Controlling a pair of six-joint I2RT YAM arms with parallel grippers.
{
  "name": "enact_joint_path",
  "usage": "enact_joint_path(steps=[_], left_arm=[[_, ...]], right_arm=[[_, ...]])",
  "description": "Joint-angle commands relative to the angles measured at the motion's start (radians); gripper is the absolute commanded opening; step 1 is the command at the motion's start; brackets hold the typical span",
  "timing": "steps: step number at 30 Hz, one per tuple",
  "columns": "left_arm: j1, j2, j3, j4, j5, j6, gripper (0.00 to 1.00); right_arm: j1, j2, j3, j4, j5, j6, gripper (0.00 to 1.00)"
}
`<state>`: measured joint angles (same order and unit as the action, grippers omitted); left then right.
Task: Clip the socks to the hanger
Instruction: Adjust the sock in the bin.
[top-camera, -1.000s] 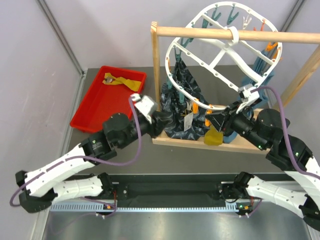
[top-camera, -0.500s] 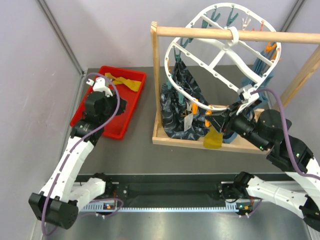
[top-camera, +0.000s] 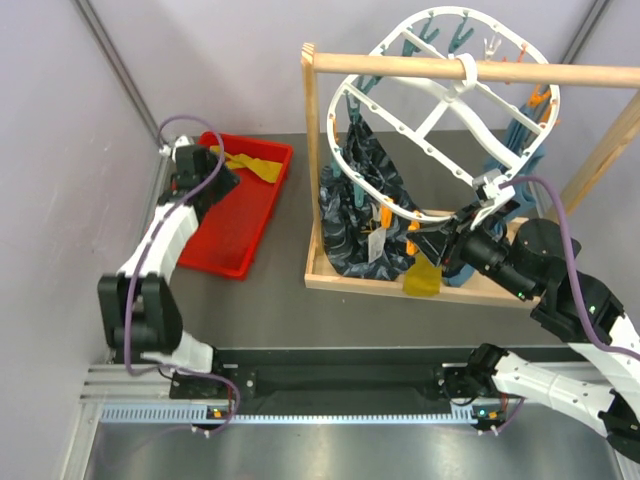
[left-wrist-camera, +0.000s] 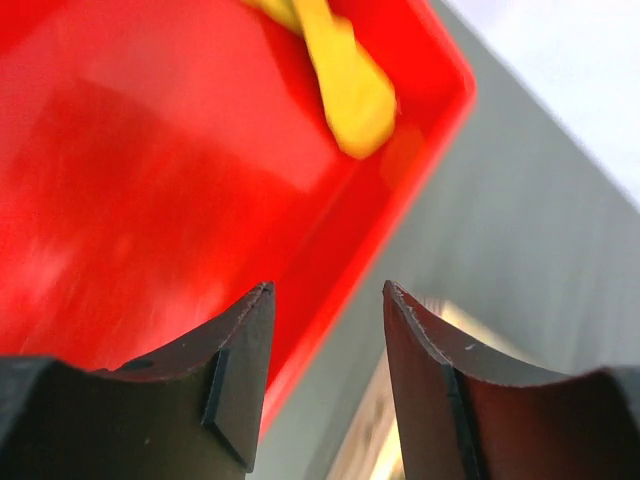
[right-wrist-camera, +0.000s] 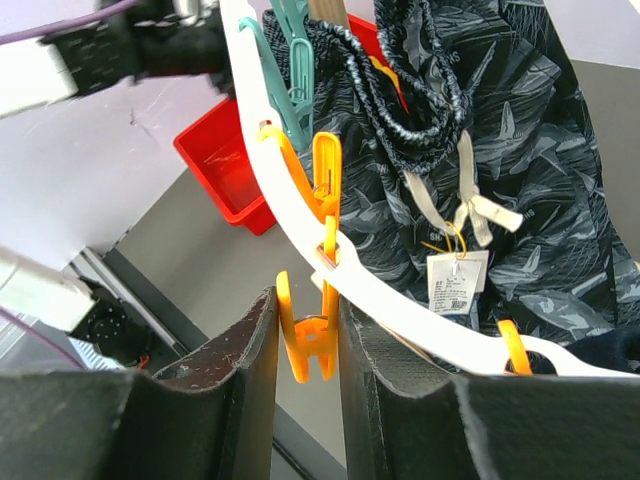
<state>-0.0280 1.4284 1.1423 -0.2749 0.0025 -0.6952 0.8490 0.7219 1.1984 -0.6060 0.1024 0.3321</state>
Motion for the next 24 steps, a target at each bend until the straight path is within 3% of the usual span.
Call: enact_joint_path(steps=[1, 5, 9, 15, 20, 24], left_arm=[[0.008, 0.162, 0.144, 0.097, -0.093, -0.069, 0.53], [0.011, 0.288, 0.195, 0.166, -0.263, -0.112, 0.55], [0.02, 0.471, 0.247, 0.373, -0.171, -0.101, 0.54], [0.02, 0.707, 0.505, 0.31, -0.124, -0.137, 0.58], [0.02, 0.813, 0.586, 0.404, -0.087, -0.156, 0.46], [0.02, 0.915, 0.707, 0.332, -0.068, -0.165, 0.47]], right_arm=[[0.007, -0.003, 0.02, 0.083, -0.009, -0.025, 0.0], [0.005, 0.016, 0.03, 0.081, -0.024, -0.039, 0.0], [0.005, 0.021, 0.035, 0.08, -0.007, -0.039, 0.0], [0.004, 0.016, 0.032, 0.068, 0.019, -0.016, 0.0], [0.005, 0.03, 0.036, 0.055, 0.023, -0.001, 0.0], [0.004, 0.036, 0.038, 0.06, 0.016, 0.015, 0.0]])
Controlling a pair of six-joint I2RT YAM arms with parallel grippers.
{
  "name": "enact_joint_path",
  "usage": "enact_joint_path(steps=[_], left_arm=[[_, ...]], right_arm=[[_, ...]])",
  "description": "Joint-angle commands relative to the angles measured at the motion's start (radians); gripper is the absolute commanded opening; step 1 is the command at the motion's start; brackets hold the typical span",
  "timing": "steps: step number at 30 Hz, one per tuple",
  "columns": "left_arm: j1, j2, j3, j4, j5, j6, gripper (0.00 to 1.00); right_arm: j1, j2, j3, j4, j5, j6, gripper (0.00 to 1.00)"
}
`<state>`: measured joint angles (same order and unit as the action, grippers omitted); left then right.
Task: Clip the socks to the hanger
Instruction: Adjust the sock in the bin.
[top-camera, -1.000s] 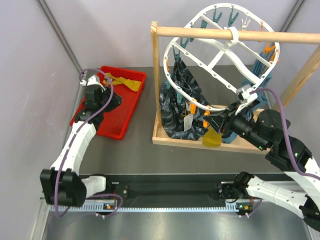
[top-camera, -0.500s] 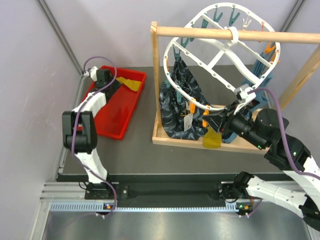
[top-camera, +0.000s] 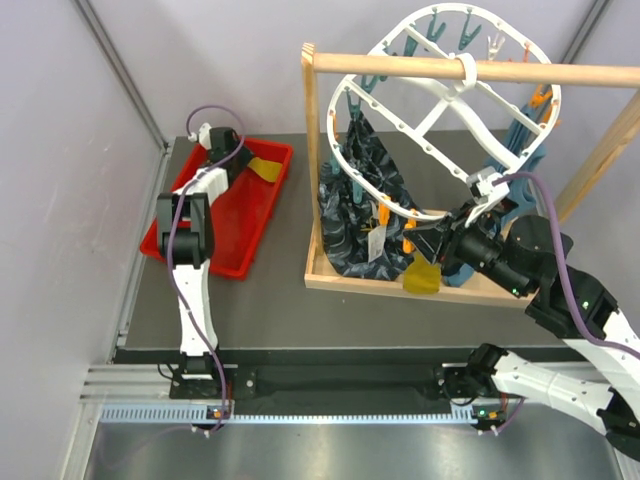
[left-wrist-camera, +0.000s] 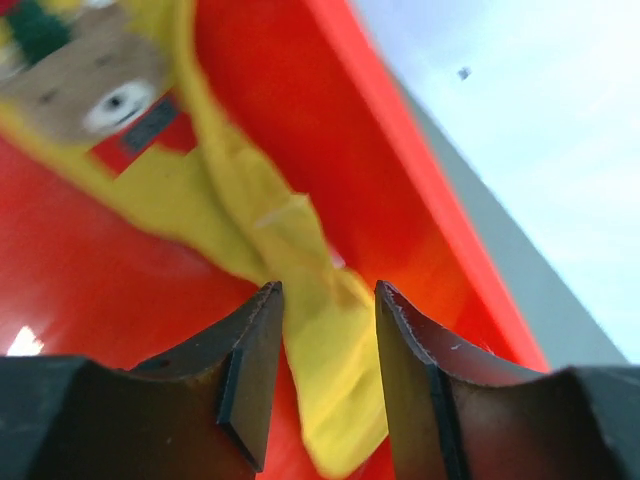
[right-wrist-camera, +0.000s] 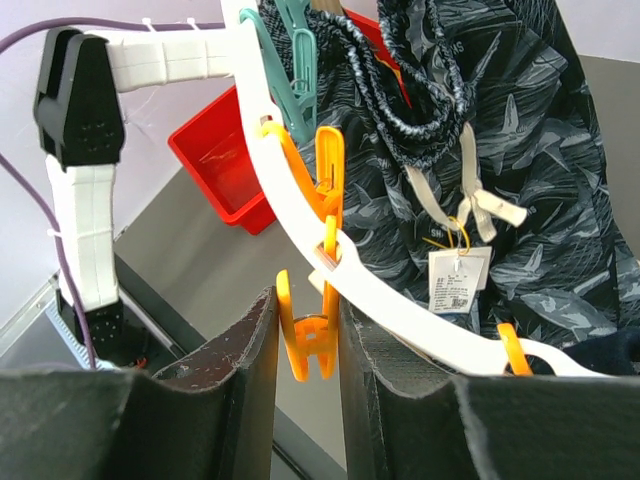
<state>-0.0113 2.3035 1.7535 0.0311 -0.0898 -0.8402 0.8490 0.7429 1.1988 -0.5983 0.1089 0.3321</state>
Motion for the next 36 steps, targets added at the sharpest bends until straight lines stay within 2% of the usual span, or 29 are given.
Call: enact_joint_path(steps=[1, 4, 6, 9, 12, 13, 17, 22, 27, 30, 33, 34, 36], left_arm=[[0.004, 0.049, 0.104, 0.026, 0.022, -0.026, 0.47], [0.004, 0.077, 0.124, 0.013, 0.01, -0.045, 0.47], [0.004, 0.089, 0.144, -0.019, 0.009, -0.043, 0.41], [0.004, 0.088, 0.132, -0.017, 0.018, -0.039, 0.4], [0.004, 0.093, 0.13, -0.025, 0.058, -0.02, 0.28], [0.004, 0.091, 0.141, -0.067, 0.073, -0.01, 0.19], [0.004, 0.08, 0.195, -0.259, 0.078, 0.091, 0.0], [0.027, -0.082, 0.074, -0.278, 0.055, 0.151, 0.0], [0.025, -0.324, -0.13, -0.338, -0.03, 0.19, 0.0], [0.025, -0.445, -0.261, -0.353, -0.002, 0.184, 0.01], [0.028, -0.547, -0.379, -0.391, 0.071, 0.173, 0.17], [0.031, -0.57, -0.431, -0.37, 0.117, 0.19, 0.24], [0.031, -0.63, -0.478, -0.332, 0.144, 0.222, 0.31]], right_arm=[[0.005, 0.013, 0.038, 0.054, 0.009, 0.018, 0.0], [0.005, 0.016, 0.035, 0.058, 0.011, 0.022, 0.0], [0.005, 0.021, 0.038, 0.057, 0.009, 0.024, 0.0], [0.005, 0.024, 0.045, 0.054, 0.009, 0.024, 0.0], [0.005, 0.021, 0.047, 0.052, 0.008, 0.022, 0.0], [0.004, 0.019, 0.05, 0.048, 0.008, 0.022, 0.0], [0.004, 0.0, 0.05, 0.043, 0.012, 0.022, 0.0], [0.004, -0.019, 0.047, 0.043, 0.026, 0.013, 0.0], [0.005, -0.027, 0.042, 0.043, 0.02, 0.005, 0.0], [0.004, -0.033, 0.036, 0.061, 0.032, -0.004, 0.0], [0.005, -0.027, 0.035, 0.077, 0.009, -0.002, 0.0], [0.005, -0.02, 0.035, 0.083, 0.006, -0.002, 0.0], [0.005, -0.013, 0.036, 0.086, -0.012, -0.001, 0.0]])
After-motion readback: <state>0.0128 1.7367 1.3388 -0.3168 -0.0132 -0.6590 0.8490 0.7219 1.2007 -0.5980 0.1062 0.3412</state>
